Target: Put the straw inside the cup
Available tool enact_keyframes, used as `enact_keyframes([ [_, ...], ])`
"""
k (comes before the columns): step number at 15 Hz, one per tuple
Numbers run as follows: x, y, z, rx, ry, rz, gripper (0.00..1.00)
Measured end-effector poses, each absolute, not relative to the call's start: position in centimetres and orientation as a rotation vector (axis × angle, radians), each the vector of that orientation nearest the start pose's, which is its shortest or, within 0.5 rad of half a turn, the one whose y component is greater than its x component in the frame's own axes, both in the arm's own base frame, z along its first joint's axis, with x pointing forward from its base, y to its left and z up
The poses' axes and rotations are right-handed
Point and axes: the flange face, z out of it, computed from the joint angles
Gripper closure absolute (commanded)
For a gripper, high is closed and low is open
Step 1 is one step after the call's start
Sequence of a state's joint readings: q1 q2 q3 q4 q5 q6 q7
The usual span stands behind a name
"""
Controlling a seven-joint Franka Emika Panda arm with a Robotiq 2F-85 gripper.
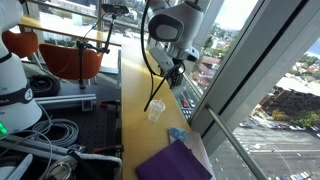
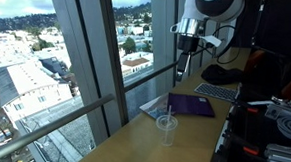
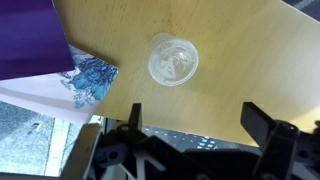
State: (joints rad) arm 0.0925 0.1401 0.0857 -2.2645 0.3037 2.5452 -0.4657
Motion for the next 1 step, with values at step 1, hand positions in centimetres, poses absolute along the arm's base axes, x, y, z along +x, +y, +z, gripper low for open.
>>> enact_keyframes([
  [1, 53.87, 9.35, 31.17, -2.894, -0.591, -0.246, 0.00],
])
